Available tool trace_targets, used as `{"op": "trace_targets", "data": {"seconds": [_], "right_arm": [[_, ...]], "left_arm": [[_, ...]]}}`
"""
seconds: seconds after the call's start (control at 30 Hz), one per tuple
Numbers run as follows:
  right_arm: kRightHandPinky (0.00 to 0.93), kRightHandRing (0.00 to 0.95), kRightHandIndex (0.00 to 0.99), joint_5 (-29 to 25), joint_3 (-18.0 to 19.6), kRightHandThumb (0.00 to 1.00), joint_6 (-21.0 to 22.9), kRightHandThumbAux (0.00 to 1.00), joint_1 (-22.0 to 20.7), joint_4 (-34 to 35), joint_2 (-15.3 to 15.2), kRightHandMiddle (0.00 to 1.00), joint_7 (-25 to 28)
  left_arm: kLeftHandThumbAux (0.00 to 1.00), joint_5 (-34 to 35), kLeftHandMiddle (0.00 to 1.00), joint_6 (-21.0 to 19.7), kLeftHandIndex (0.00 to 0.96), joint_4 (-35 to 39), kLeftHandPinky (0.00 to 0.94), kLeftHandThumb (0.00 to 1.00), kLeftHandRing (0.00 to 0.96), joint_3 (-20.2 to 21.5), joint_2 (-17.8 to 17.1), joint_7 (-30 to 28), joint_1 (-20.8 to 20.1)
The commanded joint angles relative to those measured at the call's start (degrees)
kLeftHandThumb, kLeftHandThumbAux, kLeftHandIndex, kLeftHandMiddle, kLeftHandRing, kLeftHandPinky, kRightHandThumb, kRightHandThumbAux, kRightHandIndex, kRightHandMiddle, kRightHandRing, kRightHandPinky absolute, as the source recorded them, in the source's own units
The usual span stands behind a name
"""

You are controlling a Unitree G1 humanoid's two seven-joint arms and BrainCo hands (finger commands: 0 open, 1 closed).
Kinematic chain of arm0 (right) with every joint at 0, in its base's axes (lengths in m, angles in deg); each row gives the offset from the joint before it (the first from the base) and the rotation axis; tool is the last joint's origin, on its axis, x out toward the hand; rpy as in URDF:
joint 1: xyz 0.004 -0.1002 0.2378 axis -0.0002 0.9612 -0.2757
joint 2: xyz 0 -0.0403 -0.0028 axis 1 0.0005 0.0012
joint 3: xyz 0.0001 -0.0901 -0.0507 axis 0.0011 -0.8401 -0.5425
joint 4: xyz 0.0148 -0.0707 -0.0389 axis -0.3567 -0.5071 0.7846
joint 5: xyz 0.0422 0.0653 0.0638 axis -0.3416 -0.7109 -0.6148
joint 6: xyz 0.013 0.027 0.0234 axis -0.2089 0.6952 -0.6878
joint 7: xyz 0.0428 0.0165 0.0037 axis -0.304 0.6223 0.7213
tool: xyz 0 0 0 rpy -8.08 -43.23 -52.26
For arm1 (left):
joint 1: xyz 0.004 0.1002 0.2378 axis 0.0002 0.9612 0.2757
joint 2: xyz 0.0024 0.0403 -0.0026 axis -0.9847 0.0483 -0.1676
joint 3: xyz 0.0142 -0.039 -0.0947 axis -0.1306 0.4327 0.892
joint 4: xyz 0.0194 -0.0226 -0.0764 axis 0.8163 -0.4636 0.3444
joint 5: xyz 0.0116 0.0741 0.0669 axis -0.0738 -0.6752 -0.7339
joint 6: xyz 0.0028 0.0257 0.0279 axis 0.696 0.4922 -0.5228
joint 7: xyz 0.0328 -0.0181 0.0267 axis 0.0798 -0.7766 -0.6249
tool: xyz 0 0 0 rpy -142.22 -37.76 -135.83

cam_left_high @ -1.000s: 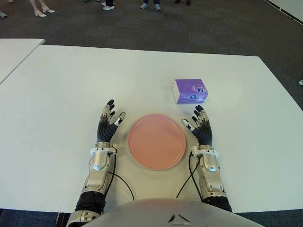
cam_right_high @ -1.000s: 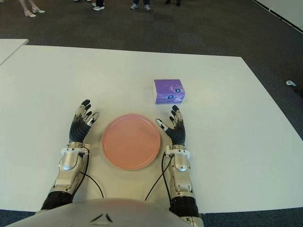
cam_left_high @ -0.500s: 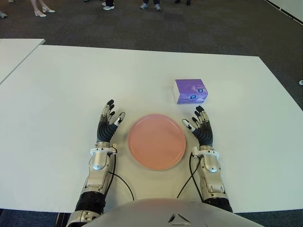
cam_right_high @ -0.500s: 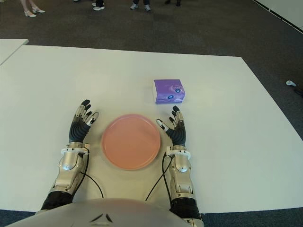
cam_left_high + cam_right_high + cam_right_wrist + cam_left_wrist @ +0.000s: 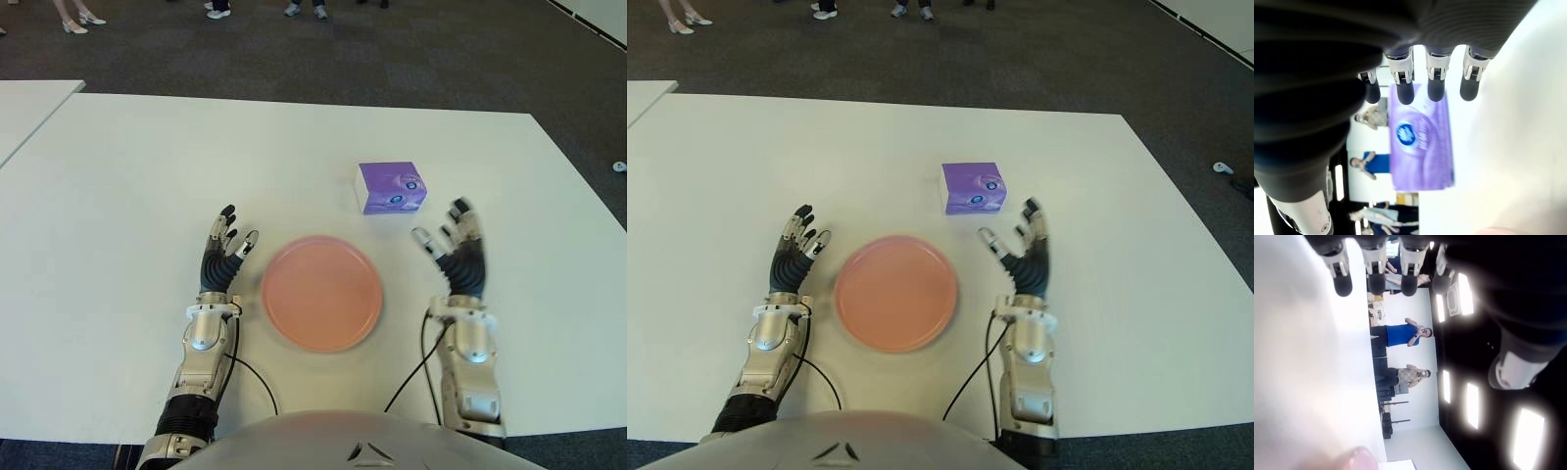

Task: Put the tissue paper into the plate.

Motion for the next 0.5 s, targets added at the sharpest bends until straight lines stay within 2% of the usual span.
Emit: {"op": "trace_targets", "data": {"seconds": [0.03, 0.13, 0.2, 0.37, 0.5], "right_arm": [[0.015, 0.009, 0.000, 1.8, 3.1, 0.306, -3.0, 0.677, -8.2, -2.7, -3.9, 0.005, -1.5], [0.005, 0.003, 0.000, 3.1, 3.7, 0.350, -1.5, 0.647, -16.5, -4.4, -6.8, 0.001, -1.7], [0.002, 0.001, 0.000, 4.2, 3.8, 0.394, -2.1, 0.622, -20.3, -6.2, -8.5, 0.000, -1.9], [0.000, 0.000, 0.000, 7.3, 3.1, 0.478, -4.2, 0.581, -25.7, -9.5, -11.7, 0.000, -2.3], [0.000, 0.000, 0.003, 9.2, 1.5, 0.499, 0.0, 0.568, -33.9, -10.1, -16.1, 0.000, 1.6]], "left_arm": [[0.549, -0.3, 0.000, -1.3, 0.000, -2.1, 0.000, 0.000, 0.000, -0.3, 0.4, 0.1, 0.9], [0.548, -0.3, 0.000, -0.8, 0.000, -2.8, 0.000, 0.000, 0.000, -0.3, 0.4, 0.2, 0.6], [0.543, -0.4, 0.000, -0.4, 0.000, -3.3, 0.000, 0.000, 0.000, -0.4, 0.4, 0.3, 0.5], [0.536, -0.6, 0.000, 0.4, 0.000, -4.4, 0.000, 0.000, 0.000, -0.3, 0.2, 0.4, 0.1], [0.536, -0.8, 0.000, 1.1, 0.000, -5.5, 0.000, 0.000, 0.000, 0.1, 0.2, 1.0, -0.3]]}}
